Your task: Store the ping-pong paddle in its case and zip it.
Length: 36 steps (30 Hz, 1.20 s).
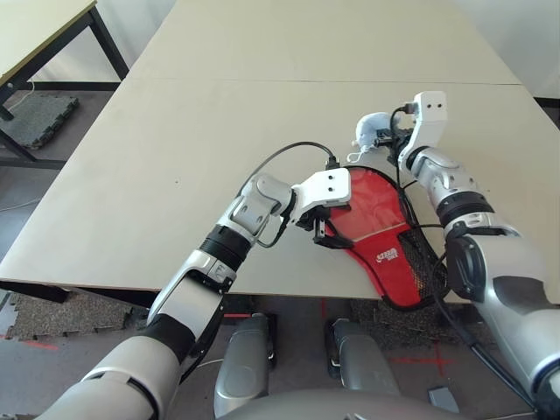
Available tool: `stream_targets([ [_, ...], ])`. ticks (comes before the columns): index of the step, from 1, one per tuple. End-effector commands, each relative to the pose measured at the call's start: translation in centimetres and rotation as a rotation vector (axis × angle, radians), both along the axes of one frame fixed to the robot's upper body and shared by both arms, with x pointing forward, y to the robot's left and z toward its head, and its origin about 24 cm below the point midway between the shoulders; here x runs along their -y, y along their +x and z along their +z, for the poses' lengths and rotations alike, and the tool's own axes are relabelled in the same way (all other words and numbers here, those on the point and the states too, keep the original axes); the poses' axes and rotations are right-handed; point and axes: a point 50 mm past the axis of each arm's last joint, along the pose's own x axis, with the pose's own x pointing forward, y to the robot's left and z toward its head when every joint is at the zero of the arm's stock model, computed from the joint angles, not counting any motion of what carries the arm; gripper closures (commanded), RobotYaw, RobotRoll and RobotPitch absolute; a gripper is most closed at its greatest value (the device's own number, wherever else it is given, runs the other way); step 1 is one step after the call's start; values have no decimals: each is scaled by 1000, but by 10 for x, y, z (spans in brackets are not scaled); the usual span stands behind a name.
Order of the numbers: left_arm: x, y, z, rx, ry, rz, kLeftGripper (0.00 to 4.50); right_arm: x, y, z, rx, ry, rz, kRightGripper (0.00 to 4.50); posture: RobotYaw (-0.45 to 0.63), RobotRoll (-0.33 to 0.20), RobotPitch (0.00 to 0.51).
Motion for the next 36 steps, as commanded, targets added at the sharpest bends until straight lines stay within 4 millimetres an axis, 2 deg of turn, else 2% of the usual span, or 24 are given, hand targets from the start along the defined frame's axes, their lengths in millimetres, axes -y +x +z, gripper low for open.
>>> stream_targets([
  [1, -2, -15, -39, -144, 123, -13, 0, 20, -2, 6, 19, -11, -73, 4466, 96, 0, 177],
  [15, 1, -15, -39, -142, 125, -27, 0, 84, -30, -6, -36, -102, -166, 4466, 59, 0, 182],
  [28, 2, -13, -40, -136, 133, -40, 0, 137, -74, -16, -146, -180, -95, 4466, 36, 0, 173],
  [36, 3, -13, -40, -134, 131, -46, 0, 138, -104, -23, -248, -142, 115, 4466, 27, 0, 171],
])
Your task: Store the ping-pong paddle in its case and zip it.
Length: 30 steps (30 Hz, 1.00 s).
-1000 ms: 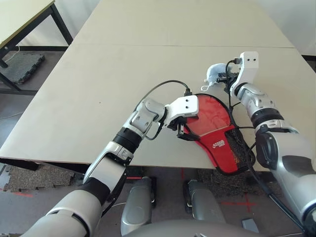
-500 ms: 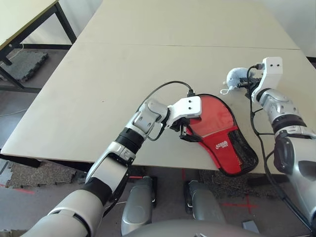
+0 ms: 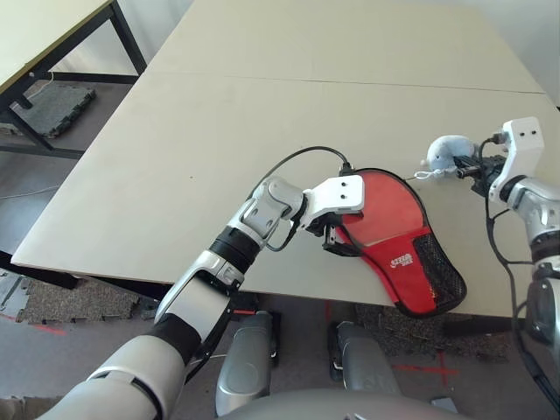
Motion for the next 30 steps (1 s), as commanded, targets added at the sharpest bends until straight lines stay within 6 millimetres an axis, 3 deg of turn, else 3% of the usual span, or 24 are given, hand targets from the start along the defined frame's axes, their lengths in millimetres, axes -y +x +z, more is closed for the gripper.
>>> stream_targets([
  [1, -14, -8, -38, -127, 140, 22, 0, 10, -23, -14, -136, 21, 28, 4466, 26, 0, 170],
  [8, -13, -8, -39, -124, 144, 17, 0, 12, -50, -16, -254, 22, 131, 4466, 13, 0, 169],
  [22, -10, -7, -39, -114, 149, 0, 0, 24, -85, -28, -436, -40, 223, 4466, -11, 0, 142],
  [30, -8, -6, -38, -108, 148, -4, 0, 19, -106, -28, -552, 2, 357, 4466, -13, 0, 137],
])
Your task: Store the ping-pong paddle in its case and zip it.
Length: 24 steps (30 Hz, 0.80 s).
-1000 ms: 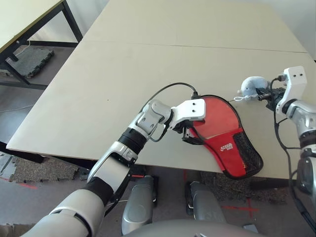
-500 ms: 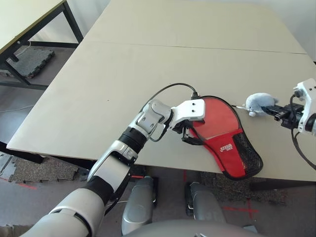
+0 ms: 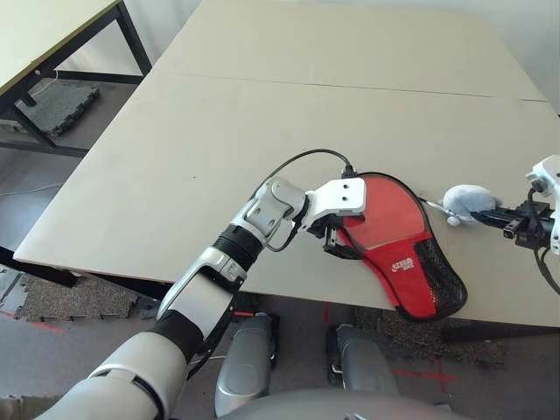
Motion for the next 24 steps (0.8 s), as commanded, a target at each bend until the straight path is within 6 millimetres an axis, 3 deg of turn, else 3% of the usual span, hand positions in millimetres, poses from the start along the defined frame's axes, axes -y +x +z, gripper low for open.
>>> stream_targets([
  [1, -13, -5, -33, -101, 137, 32, 0, 2, -30, -26, -248, 40, 43, 4466, -13, 0, 137],
  [9, -15, -1, -33, -94, 142, 40, 0, -8, -51, -15, -355, 162, 151, 4466, -23, 0, 135],
  [16, -14, 0, -32, -91, 139, 40, 0, -14, -67, -14, -438, 169, 206, 4466, -32, 0, 138],
  [24, -11, 1, -32, -89, 130, 41, 0, -1, -90, -20, -572, 82, 207, 4466, -38, 0, 136],
])
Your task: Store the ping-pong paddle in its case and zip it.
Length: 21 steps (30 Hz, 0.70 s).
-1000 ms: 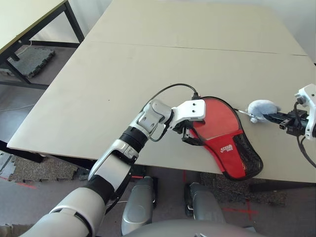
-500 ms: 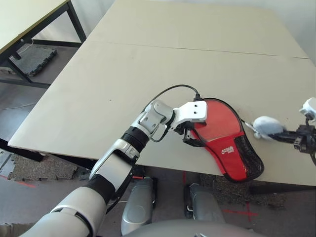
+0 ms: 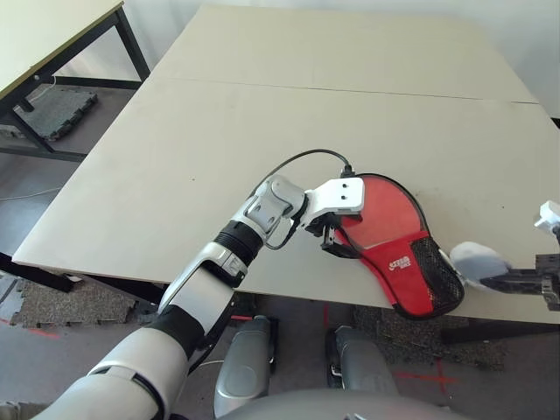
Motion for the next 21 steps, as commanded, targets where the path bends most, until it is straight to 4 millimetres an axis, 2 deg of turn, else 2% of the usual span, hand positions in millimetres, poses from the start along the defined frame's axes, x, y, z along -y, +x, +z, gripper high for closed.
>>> stream_targets([
  [1, -10, -5, -29, -81, 112, 39, 0, 6, -21, -20, -171, -34, 9, 4466, -38, 0, 135],
  [11, -10, -4, -29, -81, 108, 44, 0, 32, -32, -21, -242, -232, 37, 4466, -31, 0, 135],
  [15, -11, -3, -29, -81, 106, 48, 0, 29, -20, -16, -150, -185, -4, 4422, -29, 0, 136],
  [18, -12, -2, -26, -85, 87, 54, 0, 23, -5, 0, -66, -60, -60, 3679, -34, 0, 135],
  [21, -12, 0, -22, -83, 67, 60, 0, 17, 2, 11, -32, 43, -71, 2588, -33, 0, 135],
])
